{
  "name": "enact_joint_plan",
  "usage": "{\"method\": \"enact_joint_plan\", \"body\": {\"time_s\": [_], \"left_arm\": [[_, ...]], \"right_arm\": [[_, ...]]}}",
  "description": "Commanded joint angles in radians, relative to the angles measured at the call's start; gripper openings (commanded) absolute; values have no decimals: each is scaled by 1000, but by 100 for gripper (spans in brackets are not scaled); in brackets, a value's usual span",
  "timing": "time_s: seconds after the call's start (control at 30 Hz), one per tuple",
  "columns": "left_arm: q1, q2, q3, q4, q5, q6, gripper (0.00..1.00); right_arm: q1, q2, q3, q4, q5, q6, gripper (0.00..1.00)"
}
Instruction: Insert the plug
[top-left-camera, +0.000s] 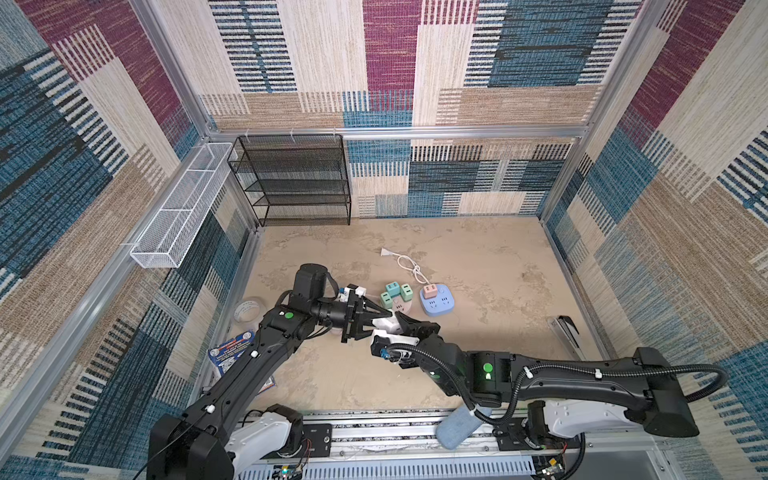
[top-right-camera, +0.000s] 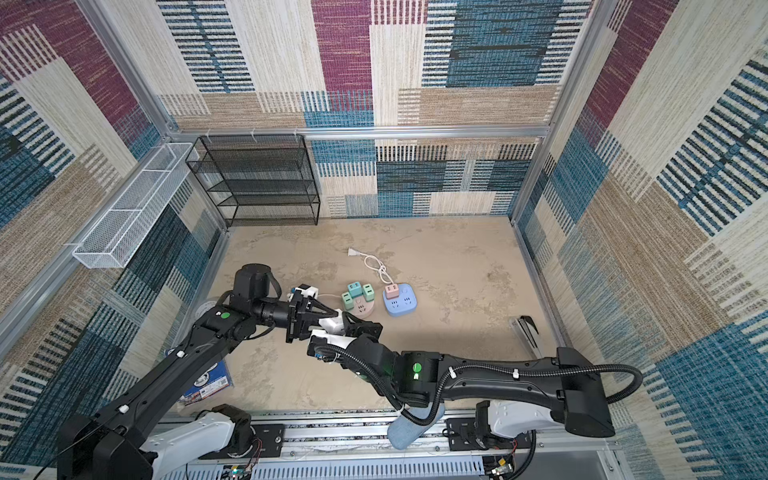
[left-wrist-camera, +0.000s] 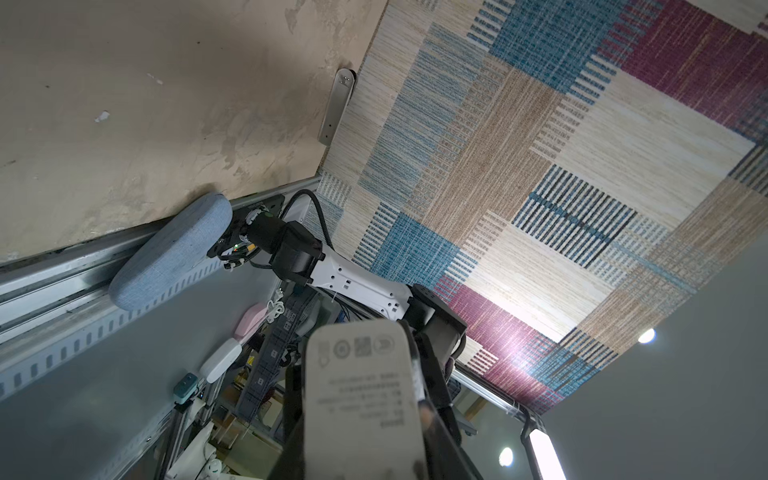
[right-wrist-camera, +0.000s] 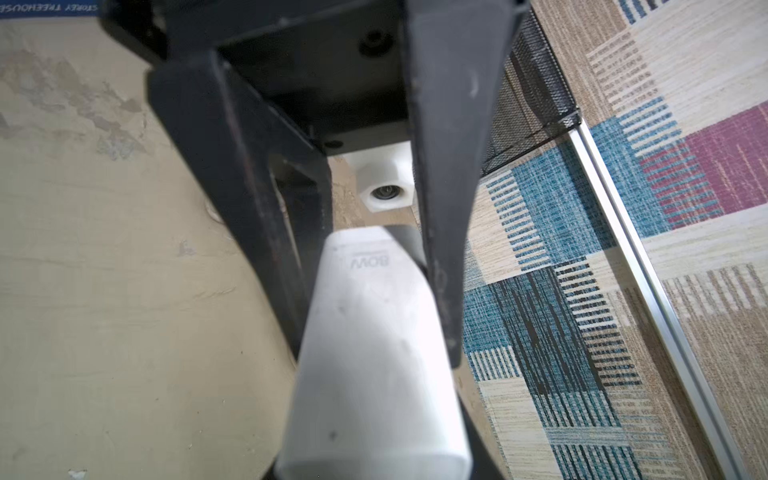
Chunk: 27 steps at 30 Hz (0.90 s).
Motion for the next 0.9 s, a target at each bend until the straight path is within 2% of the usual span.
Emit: {"method": "enact_joint_plan", "body": {"time_s": [0.0, 0.03, 0.1, 0.13, 0.17, 0.23, 0.3, 0.43, 0.53, 0.67, 0.73, 0.8, 0.87], "left_arm": [[-3, -4, -18, 133, 19, 88, 0], [-4, -5, -28, 151, 19, 76, 5], [-3, -8, -37, 171, 18, 64, 23], [-3, -10, -36, 167, 16, 65, 34], [-2, -11, -34, 159, 12, 74, 51], [1, -8, -11, 101, -4, 133, 65], [15, 5, 38, -24, -24, 261, 75], [72, 48, 182, -352, -141, 584, 82], [122, 43, 234, -445, -245, 708, 83], [149, -33, 256, -444, -447, 823, 83], [147, -87, 239, -394, -527, 884, 84], [146, -131, 215, -325, -538, 930, 84], [146, -175, 172, -220, -511, 922, 84]], "right_arm": [[0, -4, 8, 108, -49, 113, 10], [0, -4, 9, 104, -57, 123, 6], [0, -5, 11, 90, -80, 139, 0], [1, -3, 13, 81, -86, 150, 0], [-1, -2, 17, 69, -96, 162, 0], [-3, 1, 25, 39, -117, 185, 0], [-17, 1, 41, -11, -161, 229, 0], [-91, -32, 66, -128, -367, 377, 0], [-181, -63, 64, -190, -540, 481, 0], [-301, -91, 55, -237, -762, 611, 0], [-384, -91, 49, -247, -910, 680, 0], [-468, -84, 44, -242, -1061, 753, 0], [-543, -74, 42, -224, -1200, 818, 0]]}}
